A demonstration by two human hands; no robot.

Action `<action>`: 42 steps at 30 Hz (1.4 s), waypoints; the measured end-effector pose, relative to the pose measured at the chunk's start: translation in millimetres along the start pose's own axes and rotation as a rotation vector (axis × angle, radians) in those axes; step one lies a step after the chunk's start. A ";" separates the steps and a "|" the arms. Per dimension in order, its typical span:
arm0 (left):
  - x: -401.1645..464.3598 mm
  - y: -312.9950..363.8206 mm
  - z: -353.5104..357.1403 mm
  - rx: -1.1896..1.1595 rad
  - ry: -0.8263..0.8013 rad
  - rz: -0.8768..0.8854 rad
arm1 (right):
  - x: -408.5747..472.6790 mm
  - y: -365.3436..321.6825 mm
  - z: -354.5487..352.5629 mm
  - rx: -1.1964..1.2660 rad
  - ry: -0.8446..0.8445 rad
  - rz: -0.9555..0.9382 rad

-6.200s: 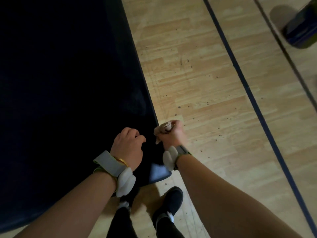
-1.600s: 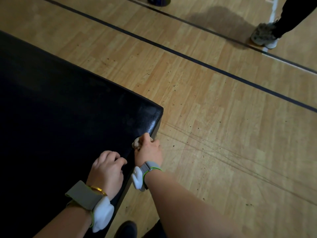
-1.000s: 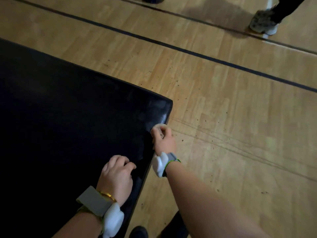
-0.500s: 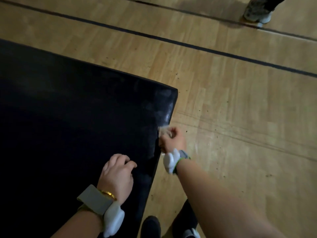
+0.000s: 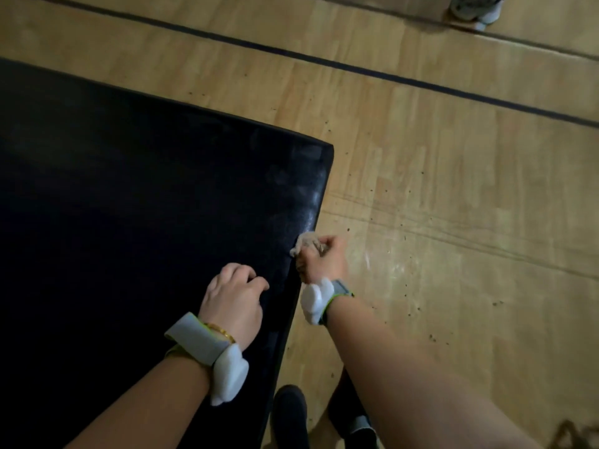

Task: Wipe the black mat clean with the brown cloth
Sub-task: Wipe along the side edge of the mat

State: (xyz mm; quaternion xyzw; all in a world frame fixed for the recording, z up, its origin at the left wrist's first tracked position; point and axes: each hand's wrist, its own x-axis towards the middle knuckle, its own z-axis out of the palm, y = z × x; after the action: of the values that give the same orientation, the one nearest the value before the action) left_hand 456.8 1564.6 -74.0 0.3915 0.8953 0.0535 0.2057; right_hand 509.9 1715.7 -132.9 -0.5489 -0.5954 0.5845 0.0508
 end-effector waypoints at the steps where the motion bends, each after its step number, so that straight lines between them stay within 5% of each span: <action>1: -2.3 -1.3 1.7 -0.005 -0.010 -0.001 | -15.0 11.8 1.6 -0.003 -0.016 0.006; 8: -17.1 -16.2 12.9 -0.024 -0.062 0.031 | -70.1 56.3 4.0 -0.266 -0.065 -0.008; 15: -23.5 -17.0 11.7 -0.002 0.005 0.038 | -15.8 9.6 12.7 -0.050 0.120 -0.034; 22: -30.5 -18.7 9.4 -0.002 -0.029 0.024 | -102.4 78.0 5.3 -0.261 -0.058 0.034; 32: -34.5 -14.2 13.3 -0.007 0.021 0.050 | -47.2 26.5 11.5 -0.141 0.093 0.017; 42: -42.9 2.1 27.2 0.056 0.038 0.083 | -111.2 79.2 3.5 -0.285 -0.077 -0.006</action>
State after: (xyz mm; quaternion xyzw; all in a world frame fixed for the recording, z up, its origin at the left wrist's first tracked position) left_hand 495.6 1533.3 -84.2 0.4327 0.8833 0.0443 0.1750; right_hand 598.1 1611.5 -128.9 -0.5259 -0.6754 0.5147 -0.0488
